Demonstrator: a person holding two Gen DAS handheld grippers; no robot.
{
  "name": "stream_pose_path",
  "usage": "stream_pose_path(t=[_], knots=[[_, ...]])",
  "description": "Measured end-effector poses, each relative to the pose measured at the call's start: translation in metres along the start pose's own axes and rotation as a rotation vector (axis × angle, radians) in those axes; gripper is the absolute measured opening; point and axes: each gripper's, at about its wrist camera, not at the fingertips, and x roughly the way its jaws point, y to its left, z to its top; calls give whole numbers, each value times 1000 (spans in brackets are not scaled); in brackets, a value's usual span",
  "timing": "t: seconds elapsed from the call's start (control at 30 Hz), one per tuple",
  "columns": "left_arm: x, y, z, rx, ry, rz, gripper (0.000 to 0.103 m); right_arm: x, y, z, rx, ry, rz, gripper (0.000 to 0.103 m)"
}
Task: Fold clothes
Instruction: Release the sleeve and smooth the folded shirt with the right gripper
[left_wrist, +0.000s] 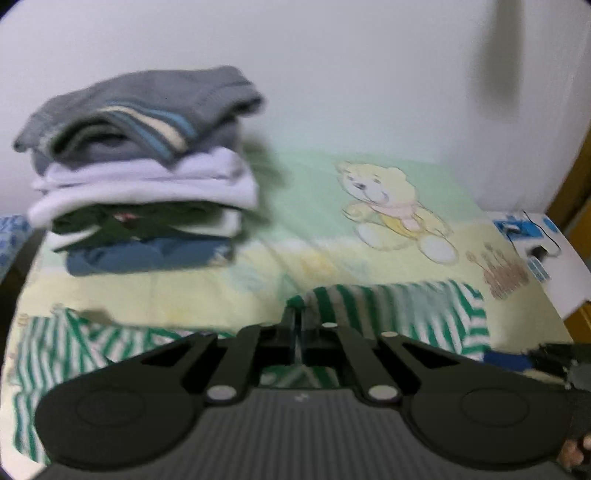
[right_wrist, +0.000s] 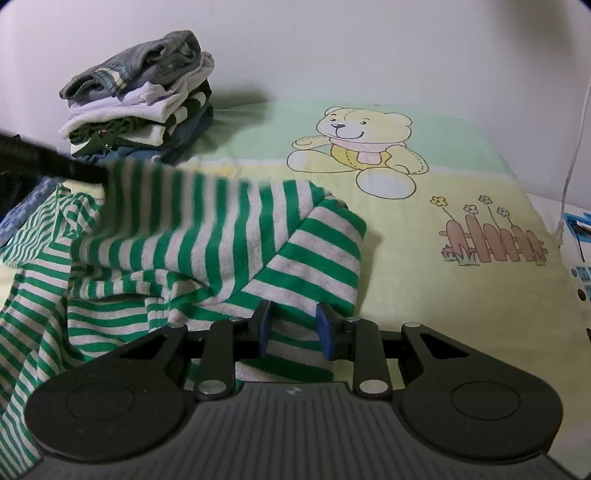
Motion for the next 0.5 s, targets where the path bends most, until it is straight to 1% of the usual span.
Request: stream_pose_path(t=[0.07,0.13,0.2,0.27,0.3,0.33,0.4,0.5], knots=[[10,4,0,-2,35,9,0,1,0,0,0,0,0,29],[29,2,-6,21,92,24,0,2,2,1,-3,-1,-1,30],[44,-3,-15,55,123,43,0,0,4,2,-11,-12,-5,30],[47,0,-21,29,129,29,1,-9,9,4,-37,-40,19,30],[43,5,-22,-6,123,2,5,-15,14,4,-65,-59,47,31],[37,10,-23,-21,117,-10,10,-21,20,5,-99,-78,76,32],[26,19,-24,-51,103,-31,15,-32,39,2,-214,-115,131,37],[6,29,-28,-64,89,-36,19,-38,76,-5,-419,-157,177,42]])
